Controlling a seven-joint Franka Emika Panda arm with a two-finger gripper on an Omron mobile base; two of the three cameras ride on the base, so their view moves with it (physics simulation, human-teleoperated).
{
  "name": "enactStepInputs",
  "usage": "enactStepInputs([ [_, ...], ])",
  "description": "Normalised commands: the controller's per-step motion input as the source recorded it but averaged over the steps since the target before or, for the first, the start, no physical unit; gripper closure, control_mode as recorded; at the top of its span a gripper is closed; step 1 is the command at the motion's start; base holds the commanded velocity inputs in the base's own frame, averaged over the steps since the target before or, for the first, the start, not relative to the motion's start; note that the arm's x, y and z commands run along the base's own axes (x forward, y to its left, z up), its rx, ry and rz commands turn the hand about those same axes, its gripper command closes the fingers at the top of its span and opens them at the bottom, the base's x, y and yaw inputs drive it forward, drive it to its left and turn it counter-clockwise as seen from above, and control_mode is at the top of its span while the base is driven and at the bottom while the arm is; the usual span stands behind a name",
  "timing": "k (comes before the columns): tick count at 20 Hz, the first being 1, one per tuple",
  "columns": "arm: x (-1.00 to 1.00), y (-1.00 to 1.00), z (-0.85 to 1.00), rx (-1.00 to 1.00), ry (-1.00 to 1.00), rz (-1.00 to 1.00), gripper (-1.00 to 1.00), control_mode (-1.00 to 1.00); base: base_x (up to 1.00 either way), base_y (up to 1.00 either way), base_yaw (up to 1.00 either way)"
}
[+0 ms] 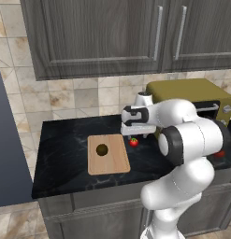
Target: Place the avocado, onion, tomato, and bell pepper on the cutting board.
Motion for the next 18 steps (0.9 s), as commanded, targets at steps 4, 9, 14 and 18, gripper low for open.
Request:
enactStepInputs([
  [4,0.16,-0.04,-0.21,0.00,0.04,0.00,-1.00,-1.00,0.00,0.00,0.00],
  [9,0.10,-0.01,-0.23,0.00,0.04,0.00,-1.00,-1.00,0.00,0.00,0.00],
  [14,0.14,0.00,-0.23,0.00,0.05,0.00,-1.00,-1.00,0.00,0.00,0.00],
  [18,0.16,0.00,-0.18,0.00,0.04,0.00,-1.00,-1.00,0.00,0.00,0.00],
])
